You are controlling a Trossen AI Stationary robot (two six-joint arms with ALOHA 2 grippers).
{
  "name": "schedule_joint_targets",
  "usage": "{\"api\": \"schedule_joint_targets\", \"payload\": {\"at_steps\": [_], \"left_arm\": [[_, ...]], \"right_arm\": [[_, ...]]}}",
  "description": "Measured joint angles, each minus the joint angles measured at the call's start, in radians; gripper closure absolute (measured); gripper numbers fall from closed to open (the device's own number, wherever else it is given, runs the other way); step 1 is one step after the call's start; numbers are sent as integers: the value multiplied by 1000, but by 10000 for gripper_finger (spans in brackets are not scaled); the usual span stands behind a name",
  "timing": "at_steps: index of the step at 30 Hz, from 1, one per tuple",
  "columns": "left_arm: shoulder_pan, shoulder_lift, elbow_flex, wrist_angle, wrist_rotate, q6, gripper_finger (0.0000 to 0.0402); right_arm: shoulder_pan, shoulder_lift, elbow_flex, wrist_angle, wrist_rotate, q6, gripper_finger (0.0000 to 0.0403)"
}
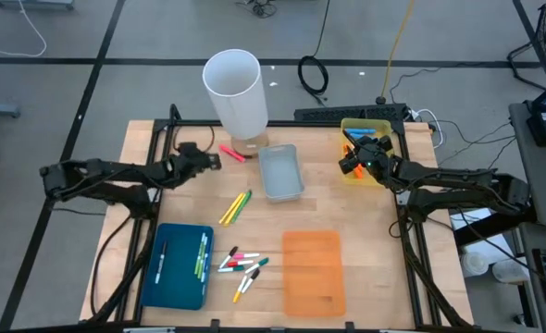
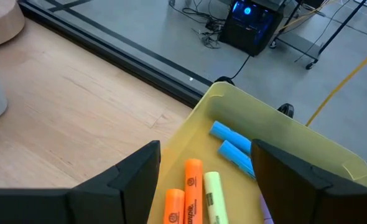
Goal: Pick & Place Markers
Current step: Put the large pink highlighter pen in the yellow bin
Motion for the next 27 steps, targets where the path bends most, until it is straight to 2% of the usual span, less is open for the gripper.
{"api": "schedule_joint_targets", "payload": {"at_steps": [3,8,10,17,22,27], "left_arm": [[83,11,-1,63,-22,44,400],[196,86,0,266,145,104,401],[219,134,12,307,167,105,401],[220,360,156,310,229,131,401],[204,497,289,302,218,183,401],[201,552,363,147,265,205,401]], "right_arm": [[0,0,0,1,-16,1,165],[0,0,0,18,-45,2,165],[0,0,0,24,-50,2,165],[0,0,0,27,-50,2,165],[0,0,0,26,-50,1,165],[0,0,0,26,-50,-2,165]]}}
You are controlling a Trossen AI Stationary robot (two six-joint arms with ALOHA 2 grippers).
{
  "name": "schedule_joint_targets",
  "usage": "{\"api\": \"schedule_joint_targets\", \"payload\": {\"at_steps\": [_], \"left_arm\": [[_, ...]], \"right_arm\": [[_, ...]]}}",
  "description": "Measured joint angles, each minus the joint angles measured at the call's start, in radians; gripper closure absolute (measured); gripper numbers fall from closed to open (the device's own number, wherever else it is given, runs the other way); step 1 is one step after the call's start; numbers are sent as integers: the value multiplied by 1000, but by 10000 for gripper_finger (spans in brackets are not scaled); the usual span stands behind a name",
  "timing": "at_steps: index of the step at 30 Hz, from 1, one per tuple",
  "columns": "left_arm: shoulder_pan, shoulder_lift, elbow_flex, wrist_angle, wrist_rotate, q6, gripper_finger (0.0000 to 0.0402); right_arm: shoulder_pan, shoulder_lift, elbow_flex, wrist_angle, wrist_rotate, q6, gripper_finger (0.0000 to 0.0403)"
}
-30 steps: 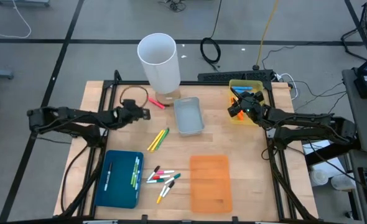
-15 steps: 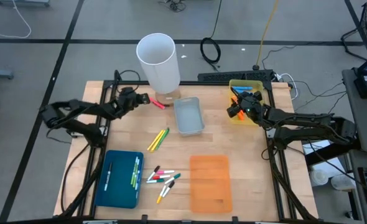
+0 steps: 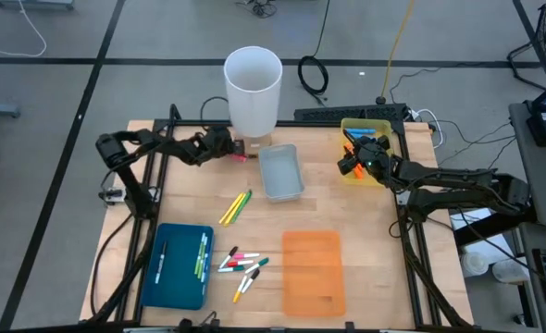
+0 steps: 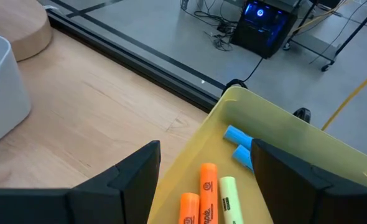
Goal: Pick & Place Markers
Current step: Put the large pink highlighter pen in the yellow bin
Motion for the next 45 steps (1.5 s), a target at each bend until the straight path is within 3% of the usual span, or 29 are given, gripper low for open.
{"api": "schedule_joint_targets", "payload": {"at_steps": [9,13,21,24,27,32,39,45], "left_arm": [[-68,-19,5,-161,66,17,394],[-112,-99,1,-240,94,47,399],[-279,-452,-2,-676,-33,93,397],[-374,-582,1,-749,-4,166,396],[-475,-651,1,-752,104,178,369],[-573,-650,2,-755,115,184,284],[-567,-546,1,-808,131,204,161],[-554,-429,1,-734,139,346,121]], "right_arm": [[0,0,0,4,-1,-4,165],[0,0,0,3,-1,-4,165],[0,0,0,3,-1,-4,165],[0,0,0,3,-1,-4,165],[0,0,0,5,-1,-3,165],[0,0,0,22,-3,3,165],[0,0,0,33,-41,3,165],[1,0,0,39,-53,3,165]]}}
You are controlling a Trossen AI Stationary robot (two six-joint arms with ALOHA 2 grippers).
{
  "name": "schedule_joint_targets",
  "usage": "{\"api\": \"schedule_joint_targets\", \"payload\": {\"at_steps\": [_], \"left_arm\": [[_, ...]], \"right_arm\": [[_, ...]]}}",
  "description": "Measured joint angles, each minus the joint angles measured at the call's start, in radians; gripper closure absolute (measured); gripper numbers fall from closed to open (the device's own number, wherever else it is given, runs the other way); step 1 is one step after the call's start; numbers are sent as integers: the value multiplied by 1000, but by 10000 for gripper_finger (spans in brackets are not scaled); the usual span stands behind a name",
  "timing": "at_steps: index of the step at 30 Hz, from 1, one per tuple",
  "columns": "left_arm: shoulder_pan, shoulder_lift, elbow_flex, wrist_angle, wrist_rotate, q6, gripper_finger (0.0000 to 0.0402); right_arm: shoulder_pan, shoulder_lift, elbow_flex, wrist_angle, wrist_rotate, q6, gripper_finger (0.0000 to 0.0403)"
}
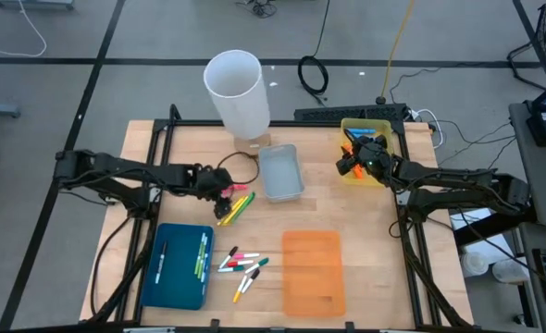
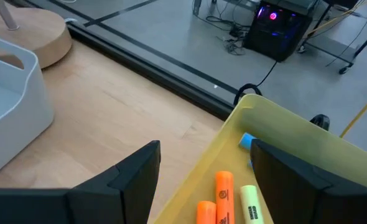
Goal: Pick & Place Markers
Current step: Put the large pink highlighter pen in the yellow bin
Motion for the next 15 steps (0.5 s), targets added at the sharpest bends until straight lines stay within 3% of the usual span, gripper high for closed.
{"api": "schedule_joint_targets", "payload": {"at_steps": [12,15], "left_arm": [[102,97,0,9,-126,126,152],[135,98,1,26,-97,128,150]], "right_arm": [[0,0,0,-1,0,-6,165],[1,0,0,-2,0,-6,165]]}}
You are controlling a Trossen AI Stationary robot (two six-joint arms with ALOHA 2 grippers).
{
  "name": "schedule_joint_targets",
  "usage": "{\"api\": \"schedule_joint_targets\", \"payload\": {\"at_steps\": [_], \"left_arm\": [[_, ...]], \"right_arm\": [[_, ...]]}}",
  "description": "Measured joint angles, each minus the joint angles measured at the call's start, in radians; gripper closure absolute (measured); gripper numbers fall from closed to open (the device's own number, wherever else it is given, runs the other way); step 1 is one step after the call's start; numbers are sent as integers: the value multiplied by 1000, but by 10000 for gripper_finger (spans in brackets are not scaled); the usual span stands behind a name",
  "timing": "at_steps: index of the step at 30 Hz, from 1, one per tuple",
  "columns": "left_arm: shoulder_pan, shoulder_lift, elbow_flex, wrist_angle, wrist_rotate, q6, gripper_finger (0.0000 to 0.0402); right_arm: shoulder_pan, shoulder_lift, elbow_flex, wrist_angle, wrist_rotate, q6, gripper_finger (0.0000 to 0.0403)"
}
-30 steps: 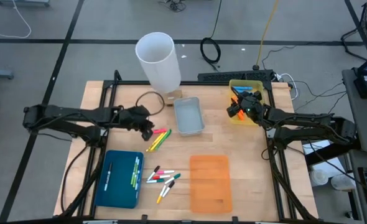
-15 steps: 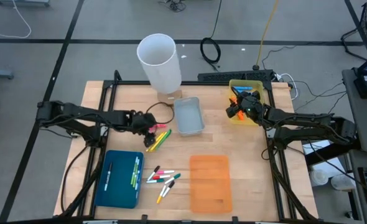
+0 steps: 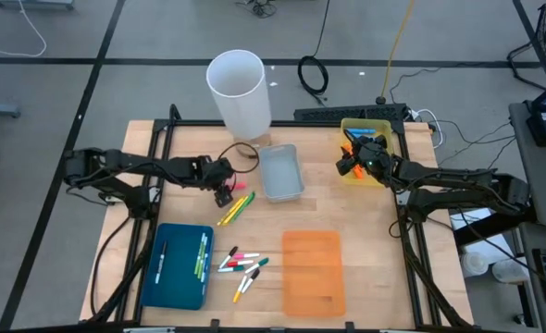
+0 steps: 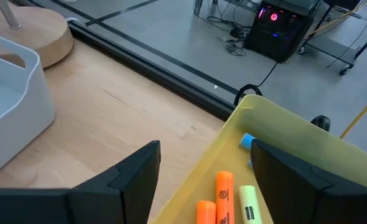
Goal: Pick & Place Markers
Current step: Put the large pink highlighter pen in the yellow bin
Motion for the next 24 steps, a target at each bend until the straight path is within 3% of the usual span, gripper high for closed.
{"api": "schedule_joint_targets", "payload": {"at_steps": [16,20,24], "left_arm": [[0,138,5,50,138,77,149],[0,158,6,46,172,81,176],[-11,159,5,49,183,82,236]], "right_arm": [[0,0,0,-1,0,-1,165],[0,0,0,-1,0,-1,165],[0,0,0,-1,0,-1,165]]}}
